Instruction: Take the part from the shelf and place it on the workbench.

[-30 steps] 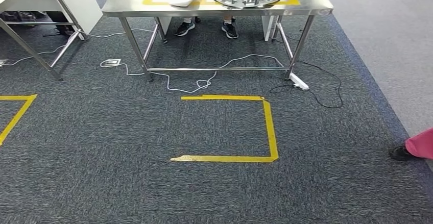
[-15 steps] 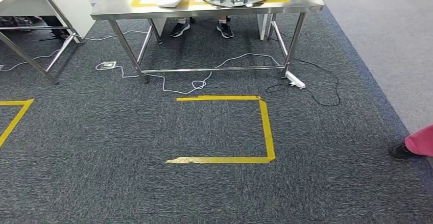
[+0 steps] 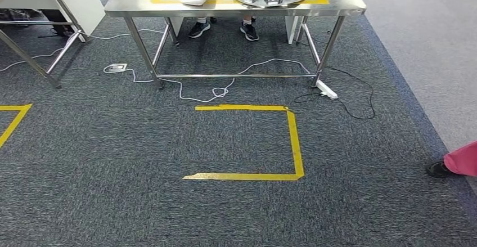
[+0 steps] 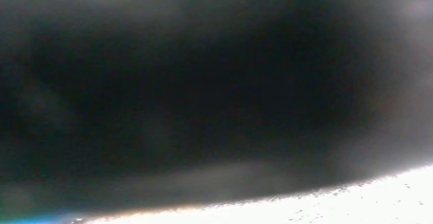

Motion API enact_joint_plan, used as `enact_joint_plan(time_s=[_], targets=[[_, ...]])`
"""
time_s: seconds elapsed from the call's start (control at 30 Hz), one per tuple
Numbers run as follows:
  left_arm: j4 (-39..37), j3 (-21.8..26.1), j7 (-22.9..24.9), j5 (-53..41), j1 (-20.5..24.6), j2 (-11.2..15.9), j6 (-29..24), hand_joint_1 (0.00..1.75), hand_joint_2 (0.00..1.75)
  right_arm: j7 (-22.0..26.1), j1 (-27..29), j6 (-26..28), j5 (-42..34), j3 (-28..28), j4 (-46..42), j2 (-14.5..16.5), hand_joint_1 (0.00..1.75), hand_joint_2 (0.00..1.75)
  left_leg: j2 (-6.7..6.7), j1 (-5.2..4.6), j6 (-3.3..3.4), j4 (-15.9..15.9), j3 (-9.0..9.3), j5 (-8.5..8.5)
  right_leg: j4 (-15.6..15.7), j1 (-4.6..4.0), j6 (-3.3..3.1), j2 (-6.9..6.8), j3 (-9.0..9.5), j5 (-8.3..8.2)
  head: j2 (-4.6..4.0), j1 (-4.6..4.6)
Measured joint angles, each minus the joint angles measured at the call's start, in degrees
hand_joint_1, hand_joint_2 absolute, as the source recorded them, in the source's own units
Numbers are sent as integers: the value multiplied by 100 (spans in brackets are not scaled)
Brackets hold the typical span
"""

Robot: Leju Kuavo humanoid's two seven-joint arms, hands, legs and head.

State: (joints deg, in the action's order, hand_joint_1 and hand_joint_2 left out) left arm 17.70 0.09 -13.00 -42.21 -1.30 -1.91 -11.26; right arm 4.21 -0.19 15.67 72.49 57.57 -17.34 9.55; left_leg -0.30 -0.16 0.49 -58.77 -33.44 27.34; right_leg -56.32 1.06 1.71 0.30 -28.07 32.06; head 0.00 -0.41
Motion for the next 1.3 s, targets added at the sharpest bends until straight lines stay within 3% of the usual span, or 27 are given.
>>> enact_joint_plan(time_s=[0.4,0.6,0.67,0.73,0.8,0.83,0.87,0.9,0.93,0.97,1.03,1.1,1.17,1.23,1.3], targets=[[-5,-72,33,2,41,1,109,0,0,12,-8,-78,-93,43,15,-9,0,0,0,-8,21,-8,15,4,11,5,32,0,12,-5,0,-3],[-15,-91,64,2,67,1,133,0,0,8,-11,-56,-15,44,31,-10,0,0,-1,-36,94,-32,17,35,46,32,100,-1,34,-14,0,-5],[-15,-96,66,2,73,-3,133,0,0,8,-18,-53,-2,44,33,-13,0,0,5,-27,150,44,55,7,56,31,136,-2,67,2,0,-3],[-16,-100,66,3,84,-9,134,0,0,8,-33,-49,2,44,36,-17,0,0,16,-1,217,148,114,-33,-230,22,146,-5,-53,192,0,12],[-22,-101,67,4,91,-12,140,0,0,7,-45,-46,3,44,38,-27,0,0,11,-7,251,179,135,-39,-981,19,134,-8,-462,546,0,19],[-28,-101,68,4,92,-13,144,0,0,6,-45,-46,4,44,39,-31,0,0,-5,-17,255,177,136,-35,-1356,19,132,-9,-683,669,0,18],[-34,-102,68,4,92,-14,148,0,0,5,-41,-46,5,45,40,-35,0,0,-31,-26,255,176,140,-31,-1579,18,129,-9,-834,689,0,15],[-39,-102,70,3,92,-16,149,0,0,5,-36,-46,6,45,40,-37,0,0,-70,-31,250,173,148,-26,-1575,18,123,-8,-877,586,0,16],[-42,-103,73,3,93,-19,149,0,0,5,-34,-47,7,46,41,-40,0,0,-121,-32,239,170,161,-19,-1324,19,114,6,-794,370,0,16],[-43,-104,76,2,94,-23,149,0,0,5,-32,-47,7,46,42,-44,0,0,-176,-31,223,163,174,-9,-923,25,101,64,-631,117,0,17],[-44,-107,79,2,99,-32,149,0,0,5,-34,-52,7,45,49,-52,0,0,-284,-42,170,136,179,10,-253,34,72,233,-333,-188,-1,15],[-45,-111,79,0,97,-38,149,0,0,2,-38,-56,4,45,57,-57,0,0,-363,-40,101,120,158,2,-95,18,30,284,-237,-218,-1,8],[-48,-115,81,-9,87,-35,149,0,0,-5,-40,-57,2,48,61,-61,0,0,-406,-20,36,109,142,1,-73,14,-34,186,-204,-248,0,9],[-50,-134,84,-23,90,-31,149,0,0,-9,-43,-60,3,51,65,-63,0,0,-271,-10,-35,-138,27,168,-45,33,-104,71,-184,-259,0,-26],[-50,-172,85,-31,103,-35,153,0,0,-13,-38,-63,3,53,69,-65,0,0,-86,16,-108,-810,-297,511,-40,35,-149,-64,-173,-244,0,-68]])
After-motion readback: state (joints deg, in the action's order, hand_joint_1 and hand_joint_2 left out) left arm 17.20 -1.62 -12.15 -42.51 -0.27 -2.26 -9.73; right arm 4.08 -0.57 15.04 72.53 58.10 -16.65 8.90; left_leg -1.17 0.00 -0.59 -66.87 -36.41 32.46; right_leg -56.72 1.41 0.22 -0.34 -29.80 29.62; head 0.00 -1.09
